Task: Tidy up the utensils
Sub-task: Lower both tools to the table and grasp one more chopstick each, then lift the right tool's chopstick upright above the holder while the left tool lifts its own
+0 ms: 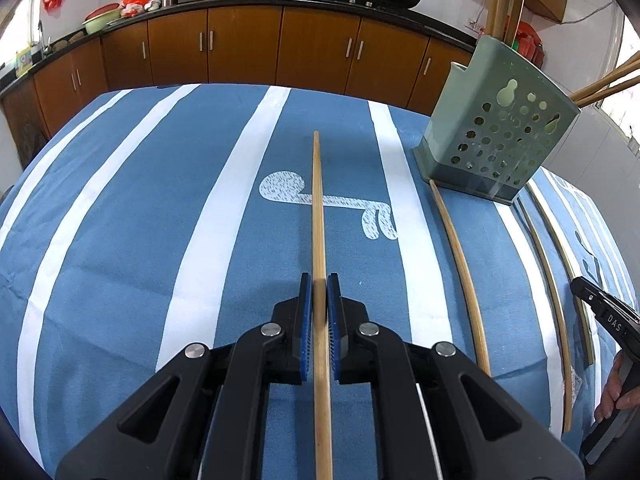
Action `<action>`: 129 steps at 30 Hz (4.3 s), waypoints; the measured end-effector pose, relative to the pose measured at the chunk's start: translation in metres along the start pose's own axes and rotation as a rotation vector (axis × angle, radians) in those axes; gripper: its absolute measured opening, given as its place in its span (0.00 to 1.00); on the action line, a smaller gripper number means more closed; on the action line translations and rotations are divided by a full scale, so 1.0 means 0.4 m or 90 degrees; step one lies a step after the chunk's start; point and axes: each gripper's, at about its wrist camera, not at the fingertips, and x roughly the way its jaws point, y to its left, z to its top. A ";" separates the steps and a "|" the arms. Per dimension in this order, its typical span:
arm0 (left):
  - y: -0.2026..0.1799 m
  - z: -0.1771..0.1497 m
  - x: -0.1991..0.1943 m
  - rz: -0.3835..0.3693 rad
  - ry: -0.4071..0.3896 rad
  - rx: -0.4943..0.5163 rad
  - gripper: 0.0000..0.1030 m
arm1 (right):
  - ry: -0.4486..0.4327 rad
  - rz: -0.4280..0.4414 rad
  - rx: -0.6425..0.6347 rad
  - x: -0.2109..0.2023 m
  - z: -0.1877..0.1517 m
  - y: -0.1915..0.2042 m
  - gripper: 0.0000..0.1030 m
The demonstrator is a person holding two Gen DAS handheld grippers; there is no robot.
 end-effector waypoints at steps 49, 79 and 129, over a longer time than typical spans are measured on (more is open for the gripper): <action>-0.014 0.028 -0.185 -0.011 -0.081 0.038 0.07 | -0.124 0.038 0.047 -0.208 0.046 -0.057 0.08; -0.070 -0.095 -0.066 -0.005 0.007 0.096 0.07 | -0.140 0.043 0.050 -0.228 0.052 -0.055 0.07; -0.201 0.337 -0.513 -0.146 -0.371 0.052 0.07 | -0.320 0.182 -0.056 -0.600 0.362 0.100 0.07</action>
